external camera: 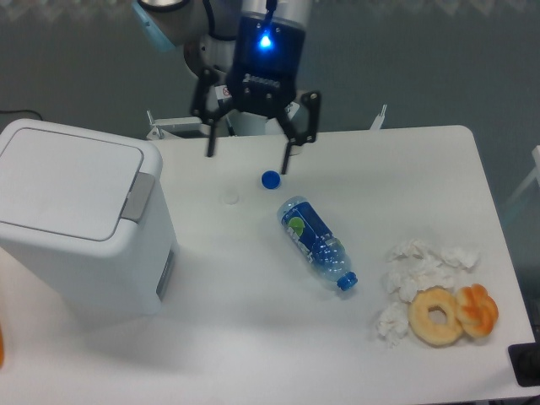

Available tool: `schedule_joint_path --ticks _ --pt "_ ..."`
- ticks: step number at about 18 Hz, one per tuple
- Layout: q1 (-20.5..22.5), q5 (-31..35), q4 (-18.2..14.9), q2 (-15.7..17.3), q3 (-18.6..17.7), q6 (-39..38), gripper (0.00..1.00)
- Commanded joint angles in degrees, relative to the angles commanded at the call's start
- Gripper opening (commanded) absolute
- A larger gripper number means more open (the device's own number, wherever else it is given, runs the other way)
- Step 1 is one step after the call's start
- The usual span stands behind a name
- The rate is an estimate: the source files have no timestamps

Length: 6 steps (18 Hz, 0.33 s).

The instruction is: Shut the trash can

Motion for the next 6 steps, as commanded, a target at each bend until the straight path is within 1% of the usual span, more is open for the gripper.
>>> schedule_joint_path --ticks 2,6 --pt "-0.18 1.78 -0.97 1.23 -1.32 3.27 1.0" --pt "-0.09 3.63 -1.15 2.38 -2.81 3.55 1.0"
